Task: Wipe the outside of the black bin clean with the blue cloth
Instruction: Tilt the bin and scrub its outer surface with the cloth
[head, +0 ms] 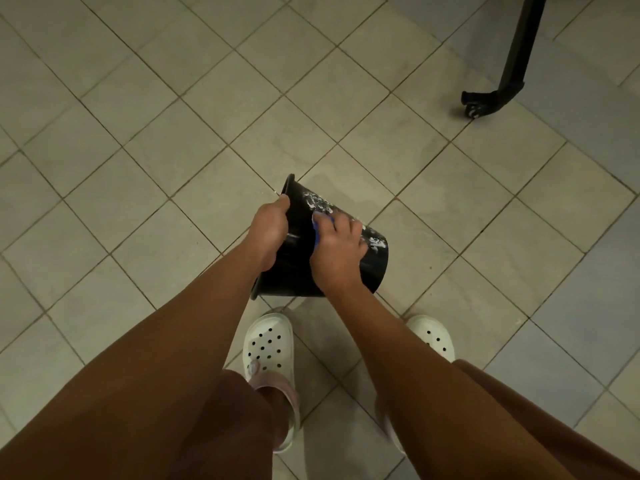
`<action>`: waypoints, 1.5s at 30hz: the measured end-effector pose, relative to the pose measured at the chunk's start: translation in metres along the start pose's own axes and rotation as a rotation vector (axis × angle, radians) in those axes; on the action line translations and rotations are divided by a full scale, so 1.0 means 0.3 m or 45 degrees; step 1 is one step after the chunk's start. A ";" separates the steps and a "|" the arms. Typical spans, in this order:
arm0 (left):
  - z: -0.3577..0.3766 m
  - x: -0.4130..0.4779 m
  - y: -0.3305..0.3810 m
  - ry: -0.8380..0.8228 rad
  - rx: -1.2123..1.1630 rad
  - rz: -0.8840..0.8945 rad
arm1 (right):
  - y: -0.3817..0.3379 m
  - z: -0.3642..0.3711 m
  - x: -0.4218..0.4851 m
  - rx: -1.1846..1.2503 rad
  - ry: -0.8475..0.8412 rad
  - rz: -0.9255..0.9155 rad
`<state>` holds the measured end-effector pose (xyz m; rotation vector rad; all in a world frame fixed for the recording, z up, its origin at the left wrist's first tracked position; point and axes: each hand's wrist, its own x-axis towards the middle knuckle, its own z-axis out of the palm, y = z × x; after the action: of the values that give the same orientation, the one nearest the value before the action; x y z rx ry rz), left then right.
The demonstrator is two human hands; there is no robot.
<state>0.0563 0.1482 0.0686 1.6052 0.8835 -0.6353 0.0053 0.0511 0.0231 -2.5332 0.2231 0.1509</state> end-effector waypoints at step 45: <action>-0.034 0.015 0.029 0.030 0.063 0.001 | 0.120 0.039 -0.074 0.022 0.064 -0.035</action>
<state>0.0653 0.1582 0.0722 1.6605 0.8901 -0.6435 -0.0242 0.0312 -0.0027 -2.5237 0.2086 0.0744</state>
